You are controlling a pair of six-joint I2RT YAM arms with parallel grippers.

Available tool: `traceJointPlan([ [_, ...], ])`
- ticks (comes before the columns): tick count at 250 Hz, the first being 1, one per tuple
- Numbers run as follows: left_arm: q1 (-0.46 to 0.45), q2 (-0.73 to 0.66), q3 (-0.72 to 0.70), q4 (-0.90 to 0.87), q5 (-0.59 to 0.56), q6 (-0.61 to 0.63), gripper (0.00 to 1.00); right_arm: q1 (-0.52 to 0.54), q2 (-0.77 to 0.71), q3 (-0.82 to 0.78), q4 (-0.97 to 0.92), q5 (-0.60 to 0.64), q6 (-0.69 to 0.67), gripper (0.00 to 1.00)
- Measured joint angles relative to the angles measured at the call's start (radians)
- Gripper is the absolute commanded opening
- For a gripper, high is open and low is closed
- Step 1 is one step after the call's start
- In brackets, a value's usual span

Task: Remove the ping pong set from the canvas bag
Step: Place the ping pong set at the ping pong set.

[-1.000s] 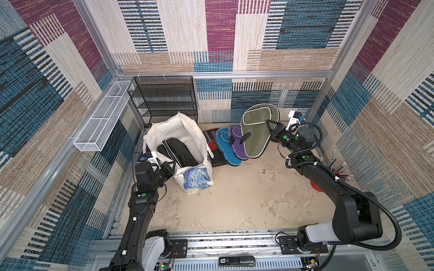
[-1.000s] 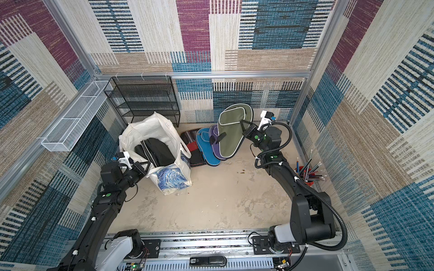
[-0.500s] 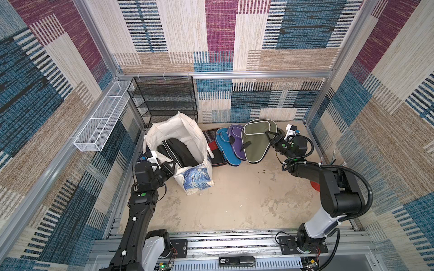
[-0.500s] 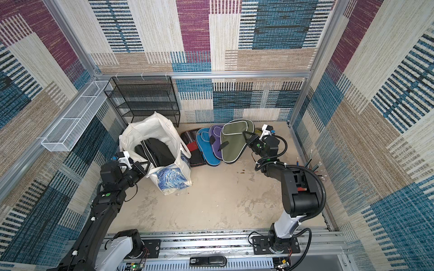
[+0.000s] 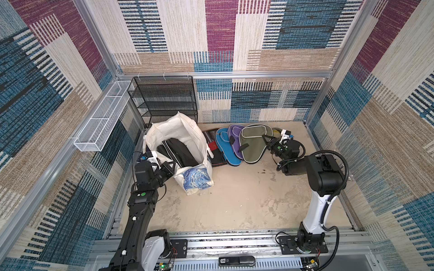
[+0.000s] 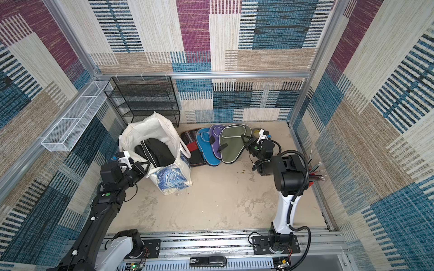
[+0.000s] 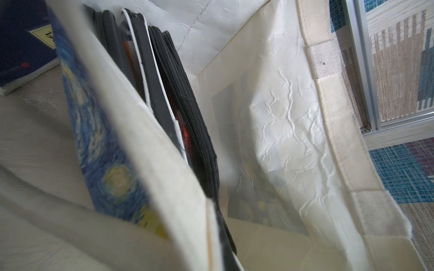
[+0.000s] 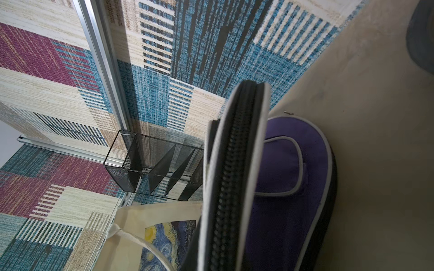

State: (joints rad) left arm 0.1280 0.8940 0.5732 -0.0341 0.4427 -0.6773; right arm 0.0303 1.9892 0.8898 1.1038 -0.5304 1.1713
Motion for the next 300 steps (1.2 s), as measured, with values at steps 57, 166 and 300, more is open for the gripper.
traceJointPlan([
  [57, 0.000, 0.003, 0.000, 0.000, 0.000, 0.000, 0.00, 0.000, 0.025, 0.024, -0.009, 0.020, -0.057, 0.23],
  [166, -0.002, -0.006, 0.001, -0.008, -0.018, 0.000, 0.00, -0.003, 0.069, 0.022, -0.044, 0.066, -0.129, 0.64],
  [300, -0.001, -0.013, 0.001, -0.015, -0.018, 0.000, 0.00, 0.002, 0.042, 0.113, -0.388, 0.149, -0.346, 1.00],
])
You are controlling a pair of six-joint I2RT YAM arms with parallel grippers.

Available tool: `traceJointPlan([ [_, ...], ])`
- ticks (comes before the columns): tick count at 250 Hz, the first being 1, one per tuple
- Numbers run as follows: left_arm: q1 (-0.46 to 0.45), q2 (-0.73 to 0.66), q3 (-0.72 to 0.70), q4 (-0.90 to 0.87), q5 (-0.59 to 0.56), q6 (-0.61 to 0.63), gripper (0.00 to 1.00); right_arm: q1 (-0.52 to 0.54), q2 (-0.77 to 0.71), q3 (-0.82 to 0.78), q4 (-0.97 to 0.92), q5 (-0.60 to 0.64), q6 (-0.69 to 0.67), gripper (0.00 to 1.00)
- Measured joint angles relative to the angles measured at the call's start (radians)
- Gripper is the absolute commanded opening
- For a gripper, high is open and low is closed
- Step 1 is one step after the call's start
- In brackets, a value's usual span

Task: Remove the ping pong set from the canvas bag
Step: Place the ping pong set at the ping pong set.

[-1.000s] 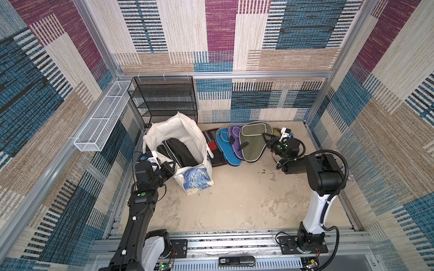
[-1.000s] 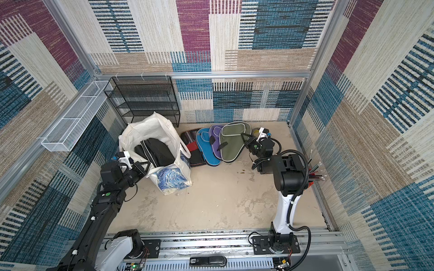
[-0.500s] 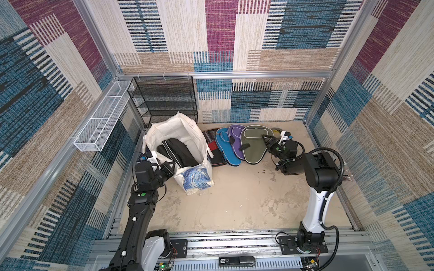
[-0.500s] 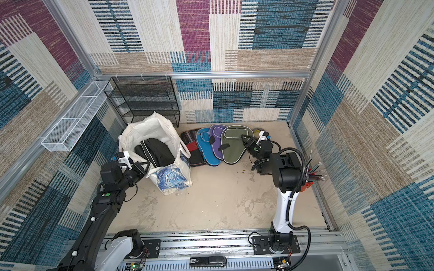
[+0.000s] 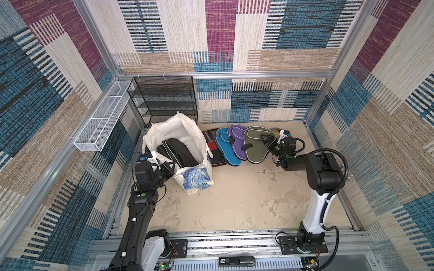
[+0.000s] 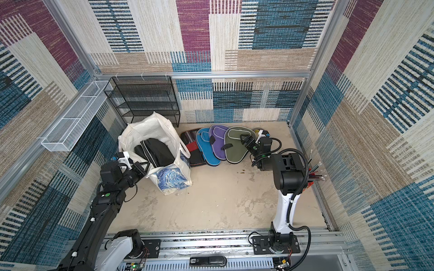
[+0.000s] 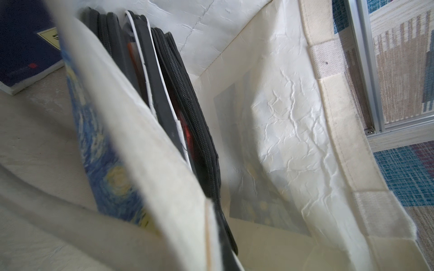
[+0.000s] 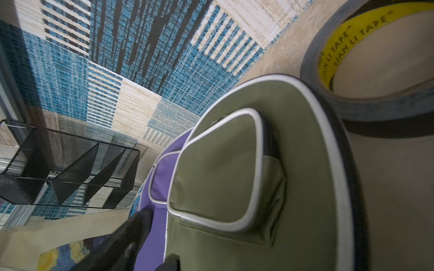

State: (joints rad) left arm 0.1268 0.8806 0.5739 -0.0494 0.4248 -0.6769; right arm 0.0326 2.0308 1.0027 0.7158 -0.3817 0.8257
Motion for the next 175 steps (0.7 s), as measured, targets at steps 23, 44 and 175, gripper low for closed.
traceJointPlan([
  [23, 0.000, -0.001, 0.000, -0.001, 0.000, 0.000, 0.00, 0.005, 0.023, 0.027, -0.063, 0.000, -0.022, 1.00],
  [44, 0.000, -0.002, 0.000, -0.003, 0.000, 0.000, 0.00, 0.016, 0.037, 0.050, -0.110, 0.011, -0.040, 1.00],
  [175, -0.001, -0.011, 0.000, -0.011, -0.002, 0.000, 0.00, 0.092, 0.054, 0.204, -0.398, 0.165, -0.178, 0.99],
])
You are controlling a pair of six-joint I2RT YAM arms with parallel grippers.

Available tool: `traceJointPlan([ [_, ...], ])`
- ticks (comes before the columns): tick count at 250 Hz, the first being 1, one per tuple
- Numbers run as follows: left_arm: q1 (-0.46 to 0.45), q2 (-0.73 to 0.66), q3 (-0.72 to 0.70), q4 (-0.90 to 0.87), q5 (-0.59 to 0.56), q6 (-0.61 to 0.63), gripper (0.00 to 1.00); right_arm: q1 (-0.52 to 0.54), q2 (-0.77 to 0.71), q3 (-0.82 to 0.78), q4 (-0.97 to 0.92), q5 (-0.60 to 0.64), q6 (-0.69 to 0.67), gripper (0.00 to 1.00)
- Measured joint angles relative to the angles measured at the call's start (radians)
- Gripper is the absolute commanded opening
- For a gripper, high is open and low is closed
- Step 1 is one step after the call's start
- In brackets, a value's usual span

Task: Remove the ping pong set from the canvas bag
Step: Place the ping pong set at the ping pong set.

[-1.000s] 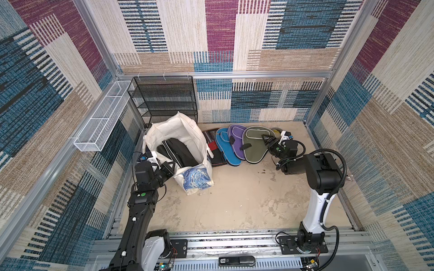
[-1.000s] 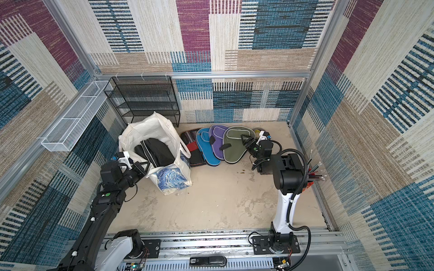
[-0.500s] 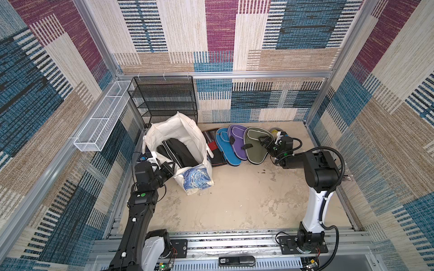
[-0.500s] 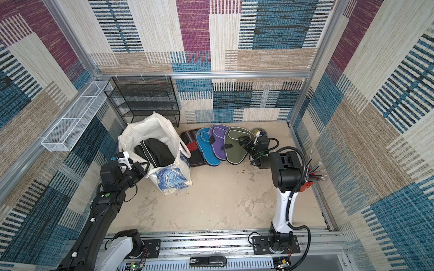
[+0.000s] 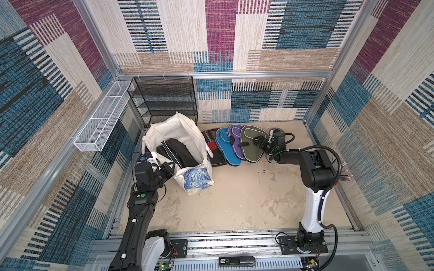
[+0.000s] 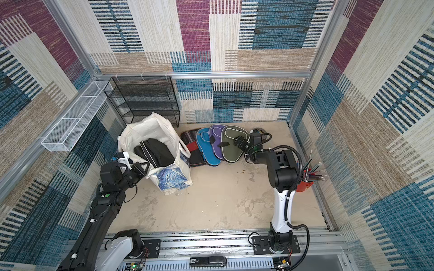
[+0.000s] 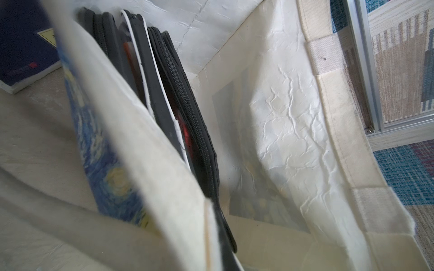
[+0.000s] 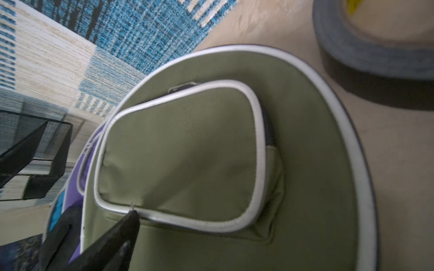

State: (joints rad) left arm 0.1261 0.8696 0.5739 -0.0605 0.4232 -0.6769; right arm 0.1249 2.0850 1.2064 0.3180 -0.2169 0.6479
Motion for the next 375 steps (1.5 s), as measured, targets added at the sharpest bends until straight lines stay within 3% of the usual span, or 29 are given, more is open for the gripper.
traceJointPlan([
  [179, 0.000, -0.012, 0.000, -0.006, -0.002, 0.000, 0.00, 0.063, 0.064, 0.206, -0.309, 0.217, -0.167, 0.99],
  [375, 0.001, -0.032, 0.000, -0.019, -0.006, 0.000, 0.00, 0.087, 0.032, 0.304, -0.550, 0.224, -0.276, 0.99],
])
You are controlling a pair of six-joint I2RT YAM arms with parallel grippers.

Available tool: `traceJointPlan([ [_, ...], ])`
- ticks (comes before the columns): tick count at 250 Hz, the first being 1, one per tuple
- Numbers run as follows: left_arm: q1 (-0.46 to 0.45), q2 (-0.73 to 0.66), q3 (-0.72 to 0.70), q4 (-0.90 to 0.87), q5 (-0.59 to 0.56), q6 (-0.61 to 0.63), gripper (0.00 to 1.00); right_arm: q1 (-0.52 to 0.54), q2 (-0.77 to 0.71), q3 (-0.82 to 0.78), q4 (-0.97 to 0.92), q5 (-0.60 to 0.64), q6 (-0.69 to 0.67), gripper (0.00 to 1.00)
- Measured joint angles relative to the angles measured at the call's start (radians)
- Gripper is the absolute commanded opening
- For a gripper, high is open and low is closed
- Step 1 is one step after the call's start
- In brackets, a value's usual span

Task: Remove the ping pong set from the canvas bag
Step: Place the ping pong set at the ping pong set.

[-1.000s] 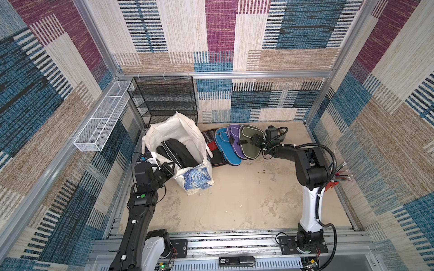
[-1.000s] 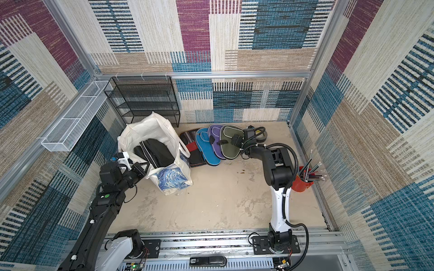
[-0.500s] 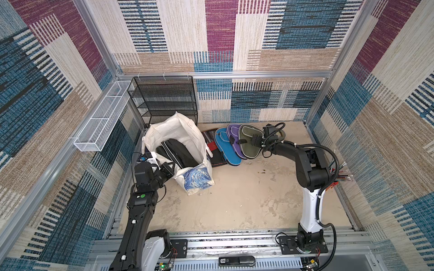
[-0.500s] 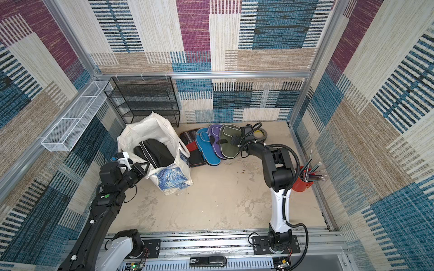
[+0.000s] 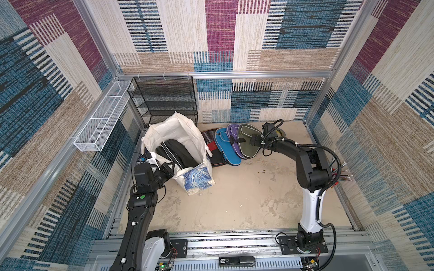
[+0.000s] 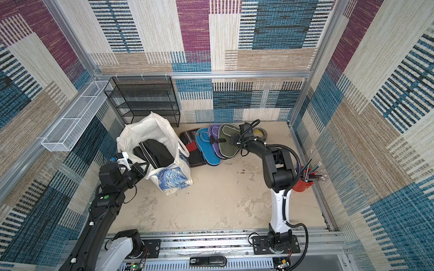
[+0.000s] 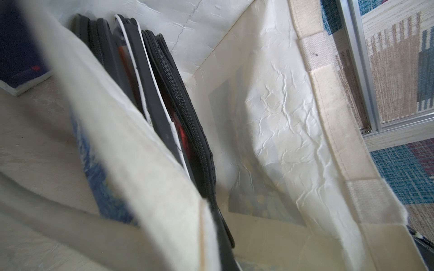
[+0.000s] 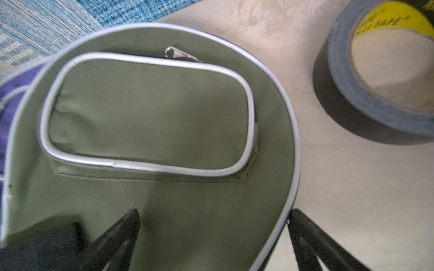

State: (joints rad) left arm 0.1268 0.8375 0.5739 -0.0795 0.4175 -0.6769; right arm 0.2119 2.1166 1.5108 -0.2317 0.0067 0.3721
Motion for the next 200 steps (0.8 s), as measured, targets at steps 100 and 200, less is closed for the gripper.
traceJointPlan([
  [100, 0.000, -0.007, 0.002, -0.006, -0.002, 0.000, 0.00, 0.000, -0.070, -0.005, -0.050, 0.029, -0.031, 0.99],
  [200, 0.000, 0.013, 0.017, -0.008, -0.002, 0.002, 0.00, 0.105, -0.276, 0.014, -0.064, -0.026, -0.085, 0.99],
])
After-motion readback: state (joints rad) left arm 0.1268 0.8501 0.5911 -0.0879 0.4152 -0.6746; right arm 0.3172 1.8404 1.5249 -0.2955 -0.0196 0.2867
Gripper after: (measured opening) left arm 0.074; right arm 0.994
